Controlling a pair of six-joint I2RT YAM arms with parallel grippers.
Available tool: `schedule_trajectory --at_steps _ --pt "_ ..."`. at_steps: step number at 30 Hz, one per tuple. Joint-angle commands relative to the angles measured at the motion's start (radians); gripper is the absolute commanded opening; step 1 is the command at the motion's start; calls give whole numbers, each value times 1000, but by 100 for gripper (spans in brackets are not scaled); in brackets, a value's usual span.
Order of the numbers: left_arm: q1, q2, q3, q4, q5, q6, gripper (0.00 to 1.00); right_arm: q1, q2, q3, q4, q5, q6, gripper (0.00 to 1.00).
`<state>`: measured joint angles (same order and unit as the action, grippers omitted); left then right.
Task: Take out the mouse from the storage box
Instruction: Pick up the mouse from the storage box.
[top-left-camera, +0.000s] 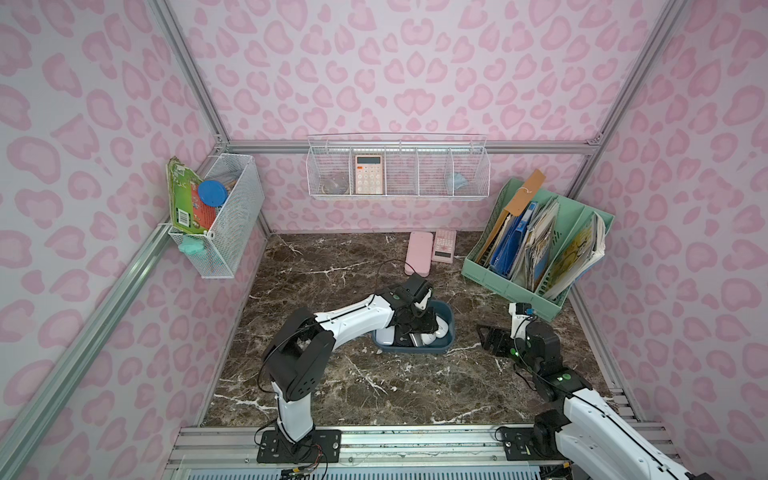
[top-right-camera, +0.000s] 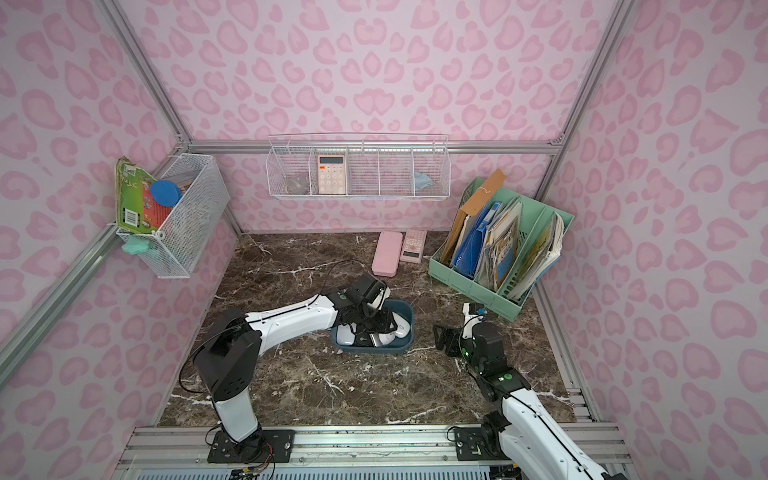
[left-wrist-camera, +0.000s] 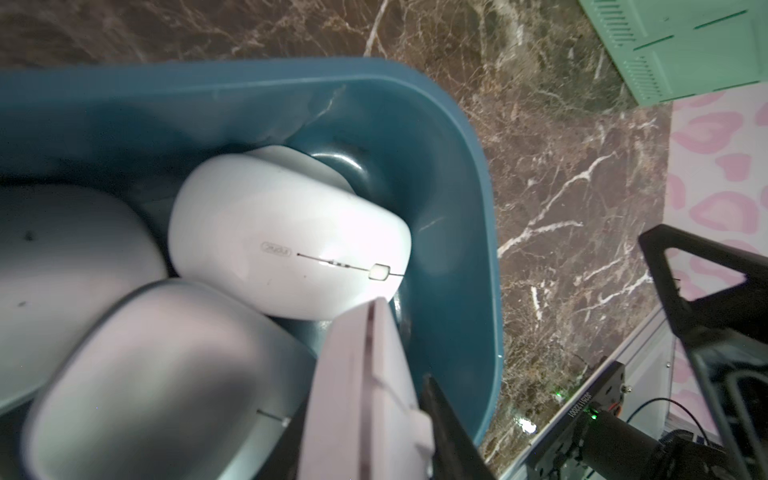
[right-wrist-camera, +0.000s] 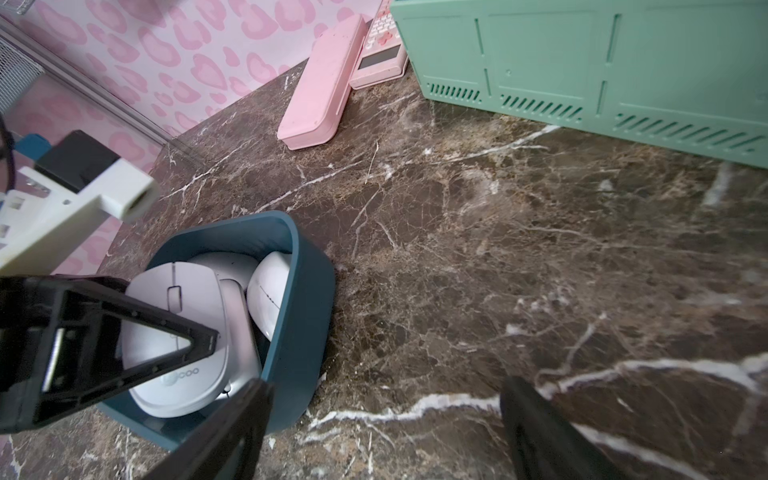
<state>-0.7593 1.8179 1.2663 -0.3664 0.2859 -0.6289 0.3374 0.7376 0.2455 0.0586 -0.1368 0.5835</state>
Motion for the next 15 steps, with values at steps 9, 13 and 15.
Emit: schedule_trajectory --at_steps 9,13,15 --pt "2 -231 -151 43 19 -23 32 0 -25 -3 -24 0 9 90" --pt "-37 -339 -256 53 23 -34 33 0 -30 -6 -23 2 11 90" --pt "-63 -383 -318 81 33 -50 33 0 -27 -6 -17 0 13 90"
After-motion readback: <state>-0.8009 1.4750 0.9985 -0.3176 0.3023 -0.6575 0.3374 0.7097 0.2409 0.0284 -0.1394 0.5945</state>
